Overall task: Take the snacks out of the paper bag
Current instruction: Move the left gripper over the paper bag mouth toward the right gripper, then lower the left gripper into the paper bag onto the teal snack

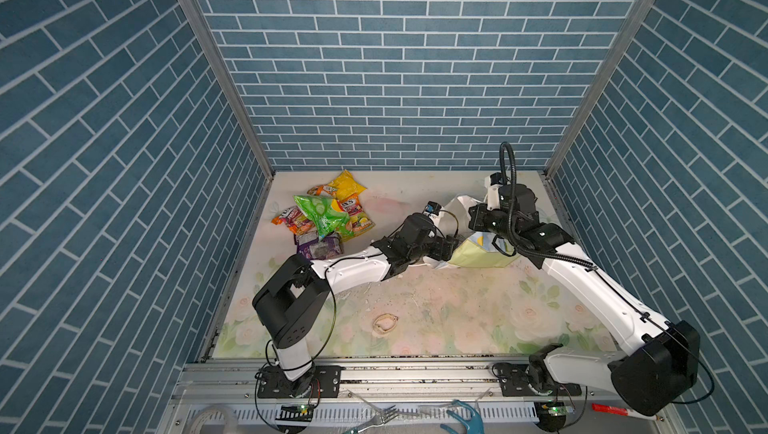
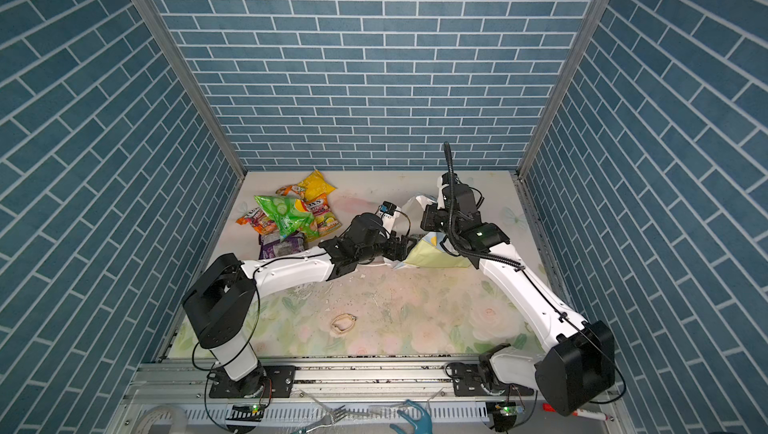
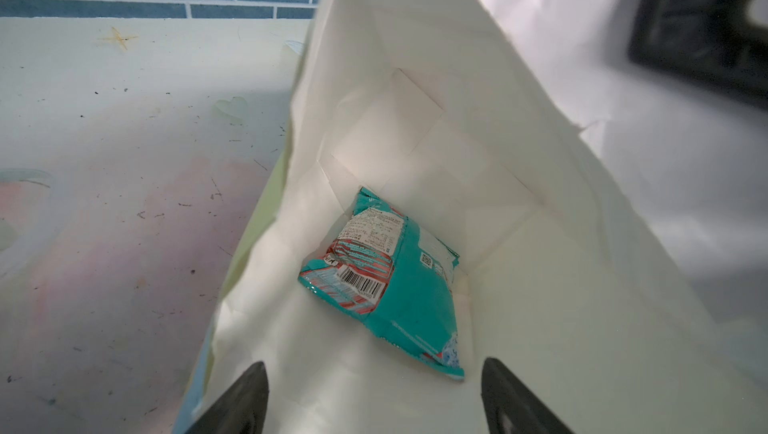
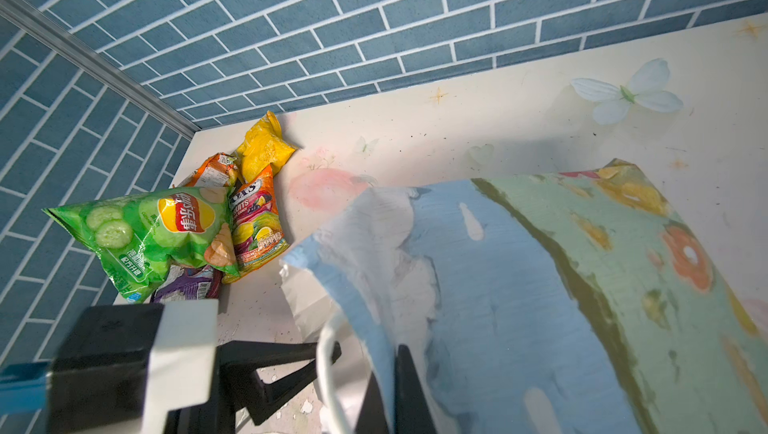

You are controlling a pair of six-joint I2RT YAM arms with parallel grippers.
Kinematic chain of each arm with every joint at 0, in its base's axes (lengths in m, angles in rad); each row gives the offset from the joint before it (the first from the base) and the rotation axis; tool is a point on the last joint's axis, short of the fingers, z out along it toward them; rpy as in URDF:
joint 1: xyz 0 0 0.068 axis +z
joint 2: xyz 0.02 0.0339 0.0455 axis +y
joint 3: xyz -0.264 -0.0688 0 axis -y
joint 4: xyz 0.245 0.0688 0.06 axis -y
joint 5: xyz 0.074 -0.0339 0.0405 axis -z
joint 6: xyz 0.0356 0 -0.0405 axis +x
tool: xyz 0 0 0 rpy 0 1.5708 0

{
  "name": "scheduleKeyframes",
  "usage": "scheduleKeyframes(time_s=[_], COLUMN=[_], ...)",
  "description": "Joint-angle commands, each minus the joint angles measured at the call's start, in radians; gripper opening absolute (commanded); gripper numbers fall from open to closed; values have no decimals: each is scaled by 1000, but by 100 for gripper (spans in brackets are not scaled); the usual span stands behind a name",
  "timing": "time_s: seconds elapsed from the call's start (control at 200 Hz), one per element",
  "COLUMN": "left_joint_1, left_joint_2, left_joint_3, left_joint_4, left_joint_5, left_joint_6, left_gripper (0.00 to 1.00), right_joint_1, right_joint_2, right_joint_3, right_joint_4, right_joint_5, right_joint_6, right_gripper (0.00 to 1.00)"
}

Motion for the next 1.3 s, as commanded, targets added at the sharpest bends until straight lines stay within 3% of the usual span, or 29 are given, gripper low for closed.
scheduleKeyframes(time_s=[0.0,0.235,1.295], left_joint_1=[-6,-6,-15], left_joint_2=[32,68,144], left_joint_3=[26,-2,-142], left_joint_4=[27,107,476], left_joint_5=[2,17,79], left_joint_6=[22,28,116], left_gripper=[80,79,71], right_joint_1=[-2,-3,-6], right_joint_2=[-3,39,75], right_joint_3=[18,61,136], right_joint_4=[10,-38,-87], right_joint_5=[-30,-57,-55], right_joint_6=[-48,-104,-79], right_gripper=[0,0,0])
